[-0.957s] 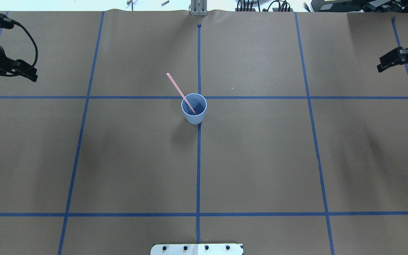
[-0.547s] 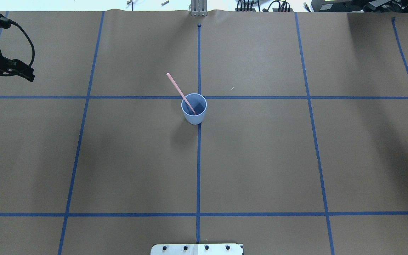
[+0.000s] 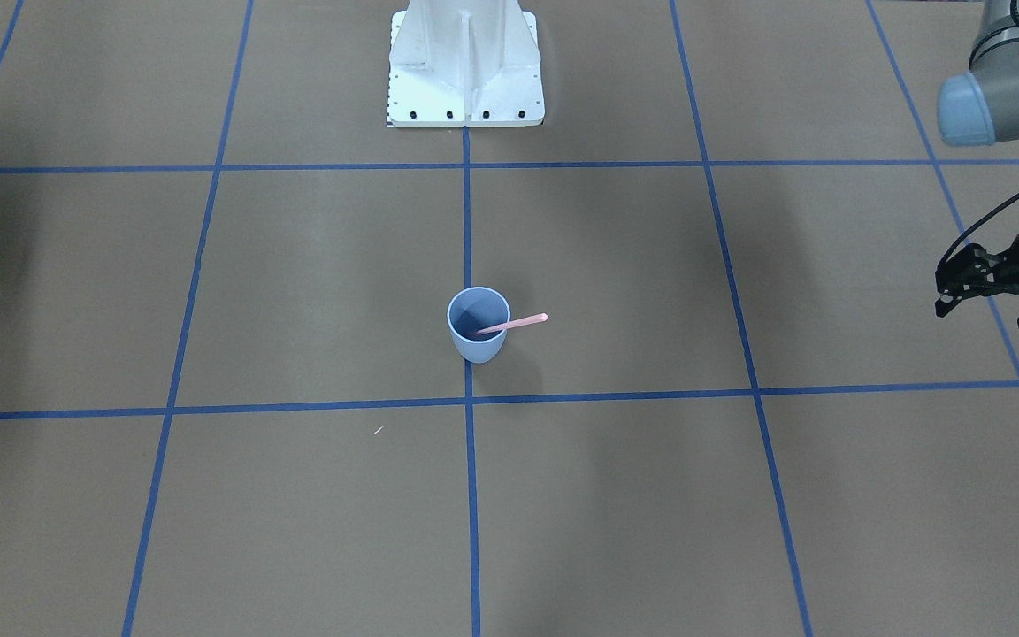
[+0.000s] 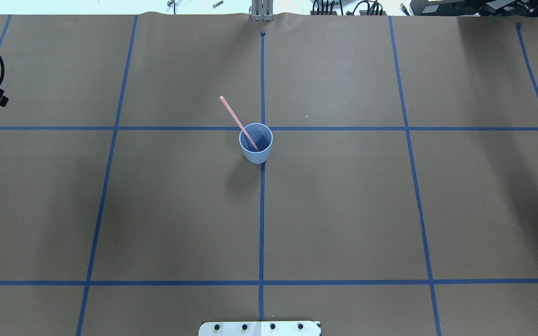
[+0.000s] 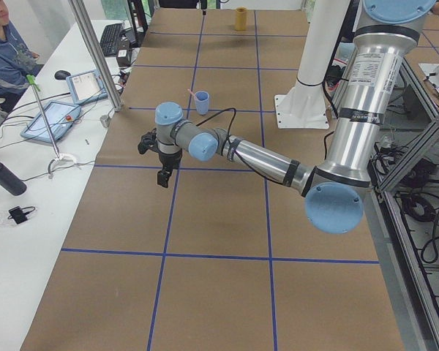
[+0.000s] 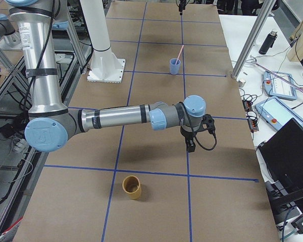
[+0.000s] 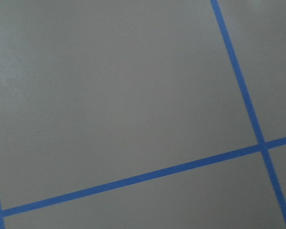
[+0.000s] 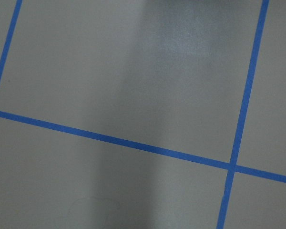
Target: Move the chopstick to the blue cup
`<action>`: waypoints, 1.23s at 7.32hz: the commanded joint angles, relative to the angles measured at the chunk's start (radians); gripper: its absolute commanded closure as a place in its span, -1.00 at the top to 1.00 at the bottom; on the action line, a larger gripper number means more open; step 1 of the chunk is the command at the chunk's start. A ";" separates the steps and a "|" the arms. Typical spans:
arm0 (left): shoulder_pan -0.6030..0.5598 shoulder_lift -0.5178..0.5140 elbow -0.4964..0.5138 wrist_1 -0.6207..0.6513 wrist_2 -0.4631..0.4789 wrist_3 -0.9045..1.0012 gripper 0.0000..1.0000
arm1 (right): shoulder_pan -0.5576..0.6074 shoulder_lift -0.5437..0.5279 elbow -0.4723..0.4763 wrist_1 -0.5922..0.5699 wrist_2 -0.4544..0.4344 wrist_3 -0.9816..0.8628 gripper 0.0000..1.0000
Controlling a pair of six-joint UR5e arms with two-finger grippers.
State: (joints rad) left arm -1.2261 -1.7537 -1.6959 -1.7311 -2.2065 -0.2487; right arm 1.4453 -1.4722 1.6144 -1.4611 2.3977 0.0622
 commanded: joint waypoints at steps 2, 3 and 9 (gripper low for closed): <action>-0.009 0.008 0.005 0.002 -0.004 0.005 0.96 | 0.001 -0.002 0.002 0.001 -0.005 0.001 1.00; -0.025 0.010 0.016 0.005 -0.021 0.005 0.96 | 0.001 0.000 0.001 0.001 -0.006 0.002 1.00; -0.044 0.010 0.038 0.001 -0.082 0.002 0.96 | 0.001 0.003 0.002 0.001 -0.042 0.007 1.00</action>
State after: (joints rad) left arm -1.2711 -1.7441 -1.6583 -1.7303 -2.2894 -0.2472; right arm 1.4465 -1.4701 1.6154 -1.4604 2.3653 0.0695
